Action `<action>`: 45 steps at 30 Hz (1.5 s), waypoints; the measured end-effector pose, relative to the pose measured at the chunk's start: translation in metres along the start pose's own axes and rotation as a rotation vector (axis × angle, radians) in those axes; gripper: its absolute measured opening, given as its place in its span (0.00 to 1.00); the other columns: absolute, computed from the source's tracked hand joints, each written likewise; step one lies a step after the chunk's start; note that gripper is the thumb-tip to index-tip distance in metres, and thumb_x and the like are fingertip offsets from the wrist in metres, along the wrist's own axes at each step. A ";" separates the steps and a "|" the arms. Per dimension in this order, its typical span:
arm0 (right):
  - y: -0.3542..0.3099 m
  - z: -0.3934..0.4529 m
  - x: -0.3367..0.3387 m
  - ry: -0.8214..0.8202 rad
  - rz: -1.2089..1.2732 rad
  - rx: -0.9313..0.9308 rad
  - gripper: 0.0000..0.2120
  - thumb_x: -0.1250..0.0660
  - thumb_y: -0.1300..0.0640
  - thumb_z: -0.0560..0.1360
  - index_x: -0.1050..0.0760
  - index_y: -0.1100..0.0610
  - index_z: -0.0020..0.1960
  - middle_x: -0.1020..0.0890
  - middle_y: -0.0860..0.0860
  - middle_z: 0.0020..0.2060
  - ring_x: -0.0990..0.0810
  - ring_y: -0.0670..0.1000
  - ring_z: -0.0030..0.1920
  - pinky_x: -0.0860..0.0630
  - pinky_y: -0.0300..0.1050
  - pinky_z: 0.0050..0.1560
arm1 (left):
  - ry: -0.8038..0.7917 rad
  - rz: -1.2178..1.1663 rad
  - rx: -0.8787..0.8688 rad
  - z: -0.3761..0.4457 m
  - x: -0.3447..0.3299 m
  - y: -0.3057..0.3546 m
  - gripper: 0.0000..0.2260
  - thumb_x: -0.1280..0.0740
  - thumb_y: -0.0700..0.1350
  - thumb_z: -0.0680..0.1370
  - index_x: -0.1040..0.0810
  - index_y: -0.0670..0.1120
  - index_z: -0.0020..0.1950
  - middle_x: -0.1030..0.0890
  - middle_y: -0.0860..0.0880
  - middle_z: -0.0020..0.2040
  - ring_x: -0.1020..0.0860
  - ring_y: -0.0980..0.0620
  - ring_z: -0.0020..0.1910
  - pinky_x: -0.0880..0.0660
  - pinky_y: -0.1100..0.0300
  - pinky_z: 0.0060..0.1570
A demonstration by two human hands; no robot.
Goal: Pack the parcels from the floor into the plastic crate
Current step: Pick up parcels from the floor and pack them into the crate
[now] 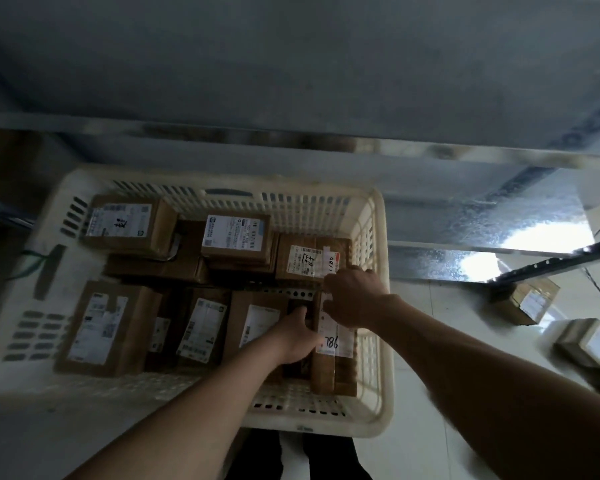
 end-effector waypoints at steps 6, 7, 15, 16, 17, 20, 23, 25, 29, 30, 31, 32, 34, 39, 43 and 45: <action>-0.007 -0.042 0.037 0.167 0.280 -0.117 0.20 0.41 0.41 0.81 0.27 0.52 0.66 0.19 0.53 0.59 0.20 0.53 0.52 0.22 0.47 0.49 | 0.119 -0.044 -0.192 -0.029 0.028 0.022 0.23 0.43 0.58 0.82 0.32 0.48 0.73 0.29 0.49 0.72 0.31 0.47 0.71 0.35 0.56 0.63; -0.009 -0.053 0.044 0.221 0.361 -0.142 0.22 0.43 0.39 0.81 0.29 0.51 0.68 0.21 0.54 0.63 0.20 0.54 0.55 0.23 0.47 0.48 | 0.124 -0.071 -0.233 -0.036 0.032 0.026 0.23 0.46 0.61 0.81 0.30 0.50 0.71 0.28 0.48 0.71 0.30 0.47 0.69 0.34 0.55 0.63; 0.005 -0.131 0.059 0.626 1.048 -0.423 0.33 0.52 0.33 0.80 0.31 0.56 0.72 0.24 0.58 0.68 0.25 0.55 0.63 0.31 0.48 0.59 | 0.161 -0.318 -0.441 -0.078 0.043 0.068 0.26 0.52 0.62 0.82 0.30 0.50 0.72 0.26 0.49 0.69 0.30 0.47 0.69 0.35 0.51 0.64; 0.009 -0.141 0.058 0.689 1.118 -0.458 0.30 0.51 0.37 0.82 0.31 0.57 0.72 0.25 0.57 0.69 0.26 0.56 0.65 0.32 0.47 0.62 | 0.164 -0.326 -0.449 -0.079 0.040 0.074 0.27 0.52 0.61 0.82 0.30 0.48 0.72 0.26 0.47 0.69 0.29 0.46 0.69 0.35 0.51 0.64; 0.013 -0.152 0.056 0.744 1.168 -0.487 0.27 0.51 0.41 0.84 0.32 0.57 0.74 0.26 0.57 0.70 0.28 0.55 0.67 0.35 0.45 0.63 | 0.164 -0.335 -0.447 -0.079 0.036 0.079 0.27 0.52 0.61 0.82 0.30 0.46 0.72 0.26 0.45 0.70 0.29 0.46 0.68 0.34 0.51 0.63; 0.025 -0.187 0.047 0.892 1.270 -0.566 0.27 0.51 0.42 0.84 0.33 0.58 0.75 0.28 0.56 0.72 0.30 0.47 0.63 0.38 0.41 0.63 | 0.113 -0.340 -0.464 -0.078 0.018 0.095 0.29 0.53 0.62 0.82 0.30 0.44 0.72 0.27 0.46 0.68 0.27 0.50 0.64 0.32 0.55 0.56; 0.036 -0.223 0.035 0.971 1.411 -0.697 0.42 0.53 0.26 0.74 0.36 0.53 0.77 0.30 0.52 0.74 0.30 0.50 0.69 0.35 0.55 0.72 | 0.051 -0.311 -0.491 -0.079 -0.007 0.114 0.32 0.55 0.64 0.81 0.31 0.45 0.73 0.28 0.46 0.71 0.28 0.51 0.63 0.32 0.54 0.57; 0.049 -0.248 0.022 1.033 1.456 -0.774 0.49 0.55 0.22 0.65 0.36 0.50 0.77 0.30 0.50 0.74 0.29 0.54 0.70 0.32 0.63 0.70 | 0.027 -0.287 -0.505 -0.082 -0.025 0.126 0.34 0.55 0.67 0.80 0.32 0.46 0.74 0.29 0.46 0.72 0.29 0.51 0.63 0.30 0.57 0.51; 0.077 -0.297 -0.003 1.149 1.505 -0.886 0.45 0.55 0.25 0.68 0.34 0.50 0.75 0.27 0.53 0.71 0.28 0.55 0.69 0.31 0.64 0.69 | -0.046 -0.216 -0.515 -0.088 -0.067 0.148 0.34 0.56 0.68 0.78 0.32 0.49 0.74 0.31 0.47 0.73 0.31 0.44 0.70 0.32 0.56 0.43; 0.085 -0.309 -0.011 1.170 1.500 -0.905 0.45 0.55 0.25 0.69 0.34 0.50 0.76 0.27 0.54 0.71 0.28 0.55 0.69 0.31 0.64 0.69 | -0.064 -0.193 -0.513 -0.089 -0.079 0.153 0.35 0.56 0.69 0.76 0.31 0.50 0.73 0.31 0.47 0.74 0.31 0.43 0.70 0.32 0.56 0.42; 0.092 -0.320 -0.018 1.177 1.490 -0.927 0.46 0.56 0.24 0.68 0.35 0.50 0.76 0.28 0.54 0.71 0.28 0.55 0.70 0.32 0.64 0.69 | -0.079 -0.178 -0.512 -0.090 -0.091 0.158 0.37 0.56 0.71 0.75 0.31 0.50 0.73 0.31 0.47 0.74 0.31 0.43 0.70 0.33 0.57 0.41; 0.101 -0.331 -0.026 1.177 1.483 -0.949 0.47 0.57 0.24 0.67 0.36 0.51 0.77 0.28 0.54 0.72 0.29 0.55 0.70 0.32 0.64 0.70 | -0.085 -0.164 -0.512 -0.091 -0.103 0.163 0.38 0.55 0.74 0.74 0.31 0.50 0.73 0.31 0.47 0.73 0.31 0.44 0.69 0.33 0.57 0.40; 0.119 -0.354 -0.044 1.183 1.476 -0.978 0.47 0.58 0.25 0.68 0.37 0.51 0.77 0.29 0.55 0.72 0.30 0.55 0.71 0.34 0.64 0.71 | -0.094 -0.139 -0.515 -0.096 -0.128 0.173 0.41 0.54 0.74 0.69 0.29 0.51 0.71 0.30 0.47 0.72 0.29 0.46 0.65 0.33 0.57 0.40; 0.163 -0.412 -0.083 1.212 1.547 -1.030 0.45 0.57 0.29 0.70 0.41 0.53 0.79 0.33 0.54 0.76 0.34 0.53 0.75 0.36 0.62 0.74 | -0.114 -0.092 -0.522 -0.112 -0.195 0.197 0.42 0.54 0.75 0.68 0.29 0.50 0.71 0.31 0.46 0.73 0.31 0.43 0.69 0.35 0.50 0.54; 0.201 -0.465 -0.115 1.260 1.577 -1.080 0.49 0.56 0.25 0.66 0.38 0.53 0.78 0.29 0.53 0.72 0.31 0.53 0.72 0.36 0.62 0.73 | -0.092 -0.073 -0.550 -0.123 -0.254 0.222 0.36 0.55 0.71 0.76 0.29 0.49 0.71 0.31 0.45 0.74 0.32 0.42 0.70 0.35 0.48 0.56; 0.219 -0.494 -0.133 1.284 1.578 -1.094 0.55 0.56 0.18 0.61 0.36 0.52 0.77 0.27 0.52 0.68 0.30 0.51 0.67 0.35 0.63 0.73 | -0.104 -0.043 -0.551 -0.129 -0.287 0.232 0.39 0.54 0.74 0.73 0.28 0.49 0.70 0.31 0.45 0.73 0.32 0.42 0.70 0.35 0.47 0.57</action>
Point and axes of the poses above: each hand's wrist, its own z-axis towards the middle knuckle, its own x-axis out of the back of the hand, y = z × x, the point moved 3 cm from there along z, towards the middle knuckle
